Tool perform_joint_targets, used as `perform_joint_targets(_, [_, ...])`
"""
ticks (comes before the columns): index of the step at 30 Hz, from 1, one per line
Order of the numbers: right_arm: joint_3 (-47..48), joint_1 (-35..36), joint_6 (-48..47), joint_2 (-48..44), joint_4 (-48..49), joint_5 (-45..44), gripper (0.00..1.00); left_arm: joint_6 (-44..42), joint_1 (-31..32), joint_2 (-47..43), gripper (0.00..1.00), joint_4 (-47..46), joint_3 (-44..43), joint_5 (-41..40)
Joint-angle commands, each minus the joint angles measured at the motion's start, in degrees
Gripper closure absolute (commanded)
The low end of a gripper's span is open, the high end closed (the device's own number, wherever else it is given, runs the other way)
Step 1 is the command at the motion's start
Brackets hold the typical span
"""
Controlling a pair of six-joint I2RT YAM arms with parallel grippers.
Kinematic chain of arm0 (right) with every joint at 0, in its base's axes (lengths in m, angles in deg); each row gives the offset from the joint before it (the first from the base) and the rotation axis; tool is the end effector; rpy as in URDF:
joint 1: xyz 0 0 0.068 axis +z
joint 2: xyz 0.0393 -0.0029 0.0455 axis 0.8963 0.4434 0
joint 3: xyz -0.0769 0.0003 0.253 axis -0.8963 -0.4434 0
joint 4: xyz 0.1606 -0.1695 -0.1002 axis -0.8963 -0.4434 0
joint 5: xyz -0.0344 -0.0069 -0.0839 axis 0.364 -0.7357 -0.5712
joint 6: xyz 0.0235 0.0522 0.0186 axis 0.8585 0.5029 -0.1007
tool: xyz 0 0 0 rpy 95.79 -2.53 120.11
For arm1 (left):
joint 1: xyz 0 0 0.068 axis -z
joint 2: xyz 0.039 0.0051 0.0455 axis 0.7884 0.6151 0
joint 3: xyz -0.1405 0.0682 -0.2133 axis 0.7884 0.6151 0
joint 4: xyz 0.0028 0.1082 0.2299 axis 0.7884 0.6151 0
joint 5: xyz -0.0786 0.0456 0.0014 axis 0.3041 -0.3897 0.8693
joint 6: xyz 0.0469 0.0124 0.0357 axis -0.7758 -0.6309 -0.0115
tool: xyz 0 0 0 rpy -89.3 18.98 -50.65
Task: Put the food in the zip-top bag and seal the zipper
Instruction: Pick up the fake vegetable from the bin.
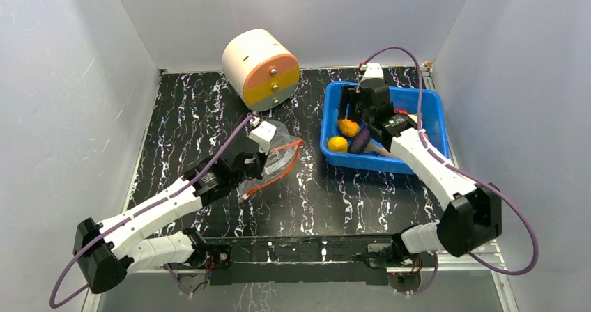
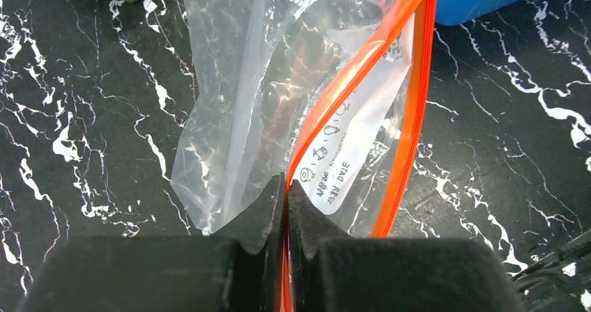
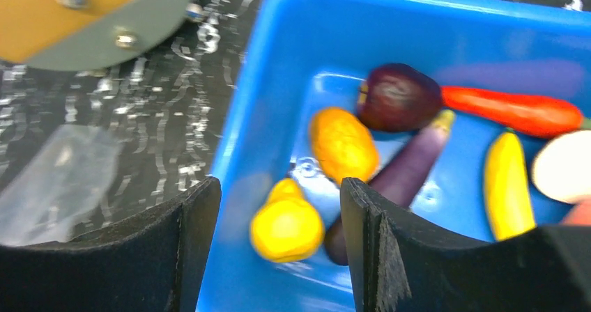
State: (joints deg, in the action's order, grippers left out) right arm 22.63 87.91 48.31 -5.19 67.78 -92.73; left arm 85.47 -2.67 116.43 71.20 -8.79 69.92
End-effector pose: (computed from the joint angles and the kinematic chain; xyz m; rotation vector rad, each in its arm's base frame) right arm 0.2857 0.1203 0.3203 -0.0486 2.0820 0.2503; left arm 0.1657 -0.1713 0.2886 0.5656 1.9699 -0.2672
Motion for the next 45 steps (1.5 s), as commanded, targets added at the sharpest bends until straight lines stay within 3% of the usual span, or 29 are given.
perform_joint_targets(1, [0.16, -3.2, -5.22, 3.34, 1.67, -4.13, 0.38, 0.04, 0.21, -4.51, 1.0, -2.4, 1.13, 0.69])
perform_joint_targets(7, [3.61, -6.07, -3.41, 11.42, 4.51, -9.28, 0.35, -2.75, 0.16, -7.89, 1.0, -1.11, 1.42, -1.49])
perform_joint_targets(16, [5.37, -8.61, 0.91, 18.72, 8.99, -16.19, 0.03, -5.05, 0.21, -11.44, 1.0, 1.02, 3.09, -1.09])
perform_joint_targets(32, [4.06, -15.57, 7.95, 26.92, 18.32, -3.35, 0.02, -5.45, 0.18, -11.42, 1.0, 1.66, 3.23, 0.83])
perform_joint_targets(45, [3.55, -18.5, 5.98, 31.55, 21.75, 6.41, 0.05, -5.73, 0.18, -12.23, 1.0, 1.77, 3.41, 0.35])
